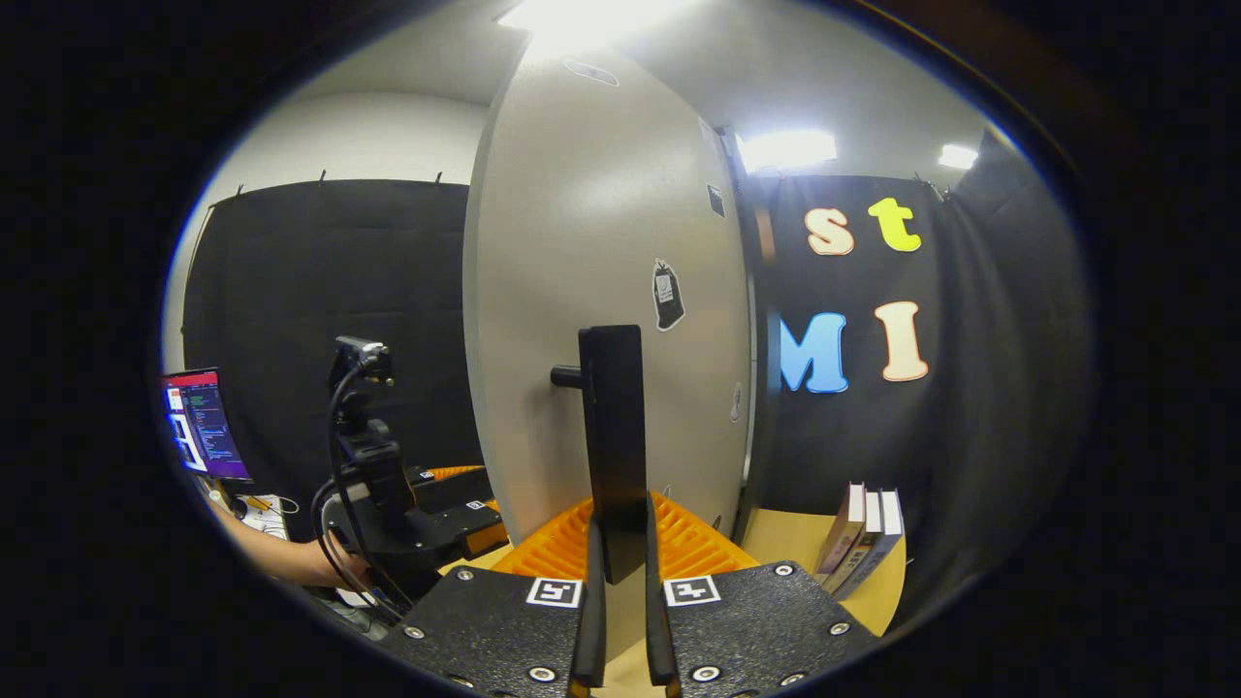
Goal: Open the cabinet door with the right hand, grasp the bottle in the cabinet with the left hand and place it on the coaster, then close the cabinet door with the right hand.
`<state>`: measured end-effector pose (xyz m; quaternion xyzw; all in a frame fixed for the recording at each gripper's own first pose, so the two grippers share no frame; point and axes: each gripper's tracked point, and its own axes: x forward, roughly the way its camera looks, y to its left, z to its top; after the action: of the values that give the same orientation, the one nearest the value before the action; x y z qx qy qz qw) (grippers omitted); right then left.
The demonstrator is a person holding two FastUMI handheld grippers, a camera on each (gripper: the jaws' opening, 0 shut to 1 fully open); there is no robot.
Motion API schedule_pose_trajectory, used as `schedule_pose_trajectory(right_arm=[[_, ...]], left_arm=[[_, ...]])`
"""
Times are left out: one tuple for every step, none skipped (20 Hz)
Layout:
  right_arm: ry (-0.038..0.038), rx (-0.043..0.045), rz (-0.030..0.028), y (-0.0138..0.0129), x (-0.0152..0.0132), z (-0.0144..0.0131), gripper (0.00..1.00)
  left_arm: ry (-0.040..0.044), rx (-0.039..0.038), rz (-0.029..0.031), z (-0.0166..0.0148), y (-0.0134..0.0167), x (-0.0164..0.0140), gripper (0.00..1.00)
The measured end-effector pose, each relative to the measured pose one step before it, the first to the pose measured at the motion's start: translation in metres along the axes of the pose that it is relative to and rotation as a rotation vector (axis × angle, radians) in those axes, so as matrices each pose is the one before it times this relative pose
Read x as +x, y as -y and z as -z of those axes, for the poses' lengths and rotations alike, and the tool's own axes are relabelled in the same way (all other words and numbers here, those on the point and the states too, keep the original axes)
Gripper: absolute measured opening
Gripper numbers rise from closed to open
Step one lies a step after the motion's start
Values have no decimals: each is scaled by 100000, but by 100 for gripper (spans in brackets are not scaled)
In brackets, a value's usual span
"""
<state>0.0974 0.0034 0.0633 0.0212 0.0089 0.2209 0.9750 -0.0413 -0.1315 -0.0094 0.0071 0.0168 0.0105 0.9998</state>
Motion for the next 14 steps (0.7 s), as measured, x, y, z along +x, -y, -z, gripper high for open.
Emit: schedule_pose_trajectory(right_arm=[[-302, 608, 2821, 486, -115, -18, 17], [-200, 809, 2701, 429, 62, 107, 16], [-35, 986, 2597, 438, -40, -61, 16], [27, 691, 2393, 247, -329, 19, 16], [-297, -303, 1852, 166, -269, 6, 16], [-926, -1385, 1108, -94, -211, 75, 16], [-906, -1091, 680, 128, -176, 17, 16], [-624, 381, 923, 550, 124, 76, 16], [-755, 1089, 1069, 550, -20, 81, 16], [-537, 678, 1489, 268, 145, 51, 16], [-540, -416, 1488, 223, -56, 12, 16], [220, -1186, -648, -317, 37, -123, 16], [523, -2194, 2156, 352, -553, -409, 19], [718, -1839, 2719, 539, -6, -64, 22]], left_arm=[[219, 694, 1179, -281, 344, 1358, 90], [395, 255, 760, -323, 138, 1446, 84], [458, -192, 2224, -390, 413, 1590, 84], [1150, 536, 1259, -553, 128, 1760, 84], [1596, 938, 545, -883, -252, 1868, 84], [655, 730, 1200, -488, 45, 1840, 84], [412, 227, 1919, -554, 44, 1914, 84], [728, -265, 2002, -379, 101, 1918, 84], [402, -1116, 1091, -344, -144, 1615, 84], [468, -693, 763, -28, -165, 1493, 84], [465, 559, 674, -33, -160, 1208, 84], [234, 1496, 127, 118, -356, 1210, 84], [-267, 1910, 465, 268, -200, 1032, 84], [-140, 1648, 231, 343, -41, 844, 84]])
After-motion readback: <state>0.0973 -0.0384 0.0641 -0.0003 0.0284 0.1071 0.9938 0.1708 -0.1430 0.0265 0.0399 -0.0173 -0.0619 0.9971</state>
